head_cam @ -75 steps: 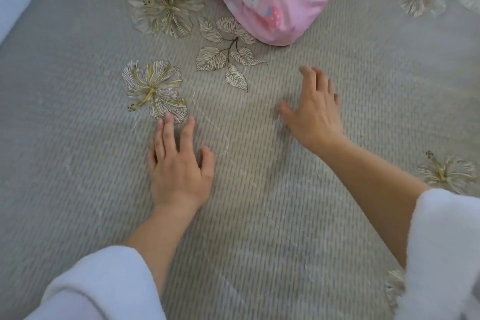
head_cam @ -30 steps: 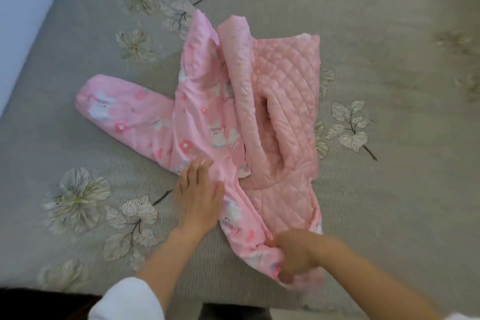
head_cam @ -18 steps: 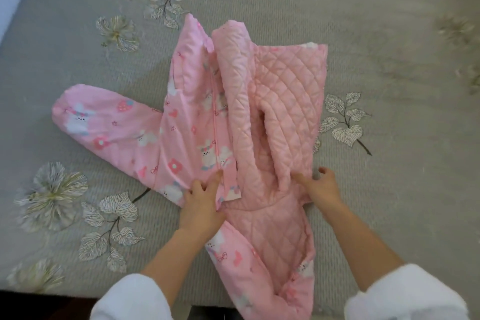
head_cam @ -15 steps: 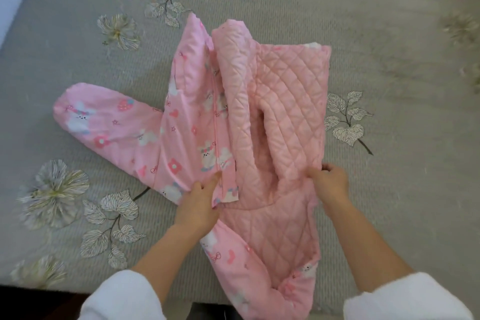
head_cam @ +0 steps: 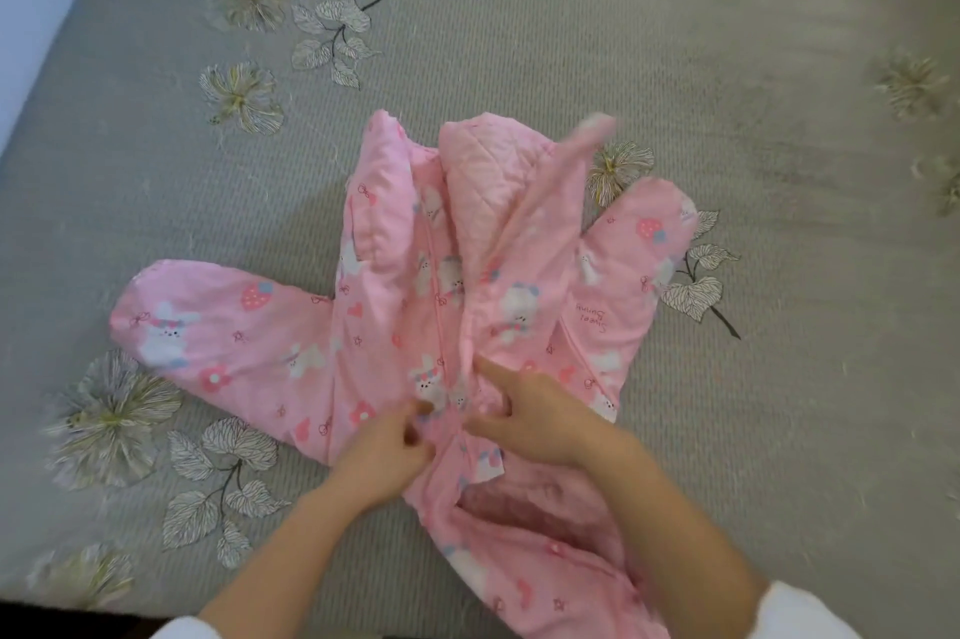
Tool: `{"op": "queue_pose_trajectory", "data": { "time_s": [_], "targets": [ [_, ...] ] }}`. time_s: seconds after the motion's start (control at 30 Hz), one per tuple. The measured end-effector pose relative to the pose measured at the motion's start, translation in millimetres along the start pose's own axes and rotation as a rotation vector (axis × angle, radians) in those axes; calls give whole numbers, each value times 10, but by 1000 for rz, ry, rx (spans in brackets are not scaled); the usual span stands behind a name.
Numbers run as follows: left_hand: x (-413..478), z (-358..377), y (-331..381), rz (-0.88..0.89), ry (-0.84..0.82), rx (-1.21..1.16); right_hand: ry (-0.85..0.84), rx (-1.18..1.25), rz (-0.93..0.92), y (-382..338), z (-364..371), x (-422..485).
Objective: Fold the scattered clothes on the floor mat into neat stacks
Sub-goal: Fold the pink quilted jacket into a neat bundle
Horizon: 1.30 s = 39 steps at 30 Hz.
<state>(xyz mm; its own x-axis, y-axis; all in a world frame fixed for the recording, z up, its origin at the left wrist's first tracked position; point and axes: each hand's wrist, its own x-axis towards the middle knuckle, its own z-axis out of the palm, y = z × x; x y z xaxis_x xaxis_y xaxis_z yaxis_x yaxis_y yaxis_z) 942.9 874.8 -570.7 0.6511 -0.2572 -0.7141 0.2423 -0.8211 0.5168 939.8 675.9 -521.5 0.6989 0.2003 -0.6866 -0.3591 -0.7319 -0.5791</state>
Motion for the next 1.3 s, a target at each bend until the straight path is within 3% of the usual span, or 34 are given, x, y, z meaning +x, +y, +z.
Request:
{"op": "queue_pose_trajectory", "data": {
  "time_s": [0.07,0.13,0.2,0.23,0.3,0.33,0.4,0.5,0.57,0.6,0.67,0.73,0.77,0.83,0.9,1.03,1.1,1.17,1.3],
  "targets": [
    [135,-163,39,42,300,-41,74,227,-12,173,-10,81],
    [288,-311,48,98,584,15,435,405,39,365,-82,158],
    [443,-444,60,78,773,60,837,530,253,602,-207,249],
    [524,-504,72,53,796,11,955,571,380,712,-273,300],
    [716,-597,107,-35,731,-101,948,700,604,911,-368,428],
    [818,-634,123,-86,672,-99,899,776,660,960,-409,496],
    [964,-713,152,-123,589,-25,840,840,592,952,-472,586],
    [999,-846,99,27,721,-84,1204,681,460,977,-609,518],
    [955,-919,10,103,829,-123,1441,675,508,1057,-668,349],
    [951,-937,-28,84,818,-119,1469,688,558,1140,-665,272],
    [966,-919,-50,-93,719,-75,1372,692,772,1289,-611,186],
    [965,-853,8,-167,749,41,1305,551,957,1242,-582,185],
    [960,-807,72,-81,796,113,1328,436,881,1149,-566,222],
    [992,-692,235,167,791,252,1302,248,498,892,-494,373],
    [1069,-560,409,249,642,307,1036,119,234,630,-396,554],
    [1252,-355,703,-8,426,336,448,-219,319,456,-350,741],
    [1314,-342,763,-17,365,395,368,-218,377,507,-438,670],
    [1336,-422,774,4,338,278,348,-135,369,584,-542,527],
    [1207,-446,877,295,505,-21,323,224,125,660,-601,296]
  ]
}}
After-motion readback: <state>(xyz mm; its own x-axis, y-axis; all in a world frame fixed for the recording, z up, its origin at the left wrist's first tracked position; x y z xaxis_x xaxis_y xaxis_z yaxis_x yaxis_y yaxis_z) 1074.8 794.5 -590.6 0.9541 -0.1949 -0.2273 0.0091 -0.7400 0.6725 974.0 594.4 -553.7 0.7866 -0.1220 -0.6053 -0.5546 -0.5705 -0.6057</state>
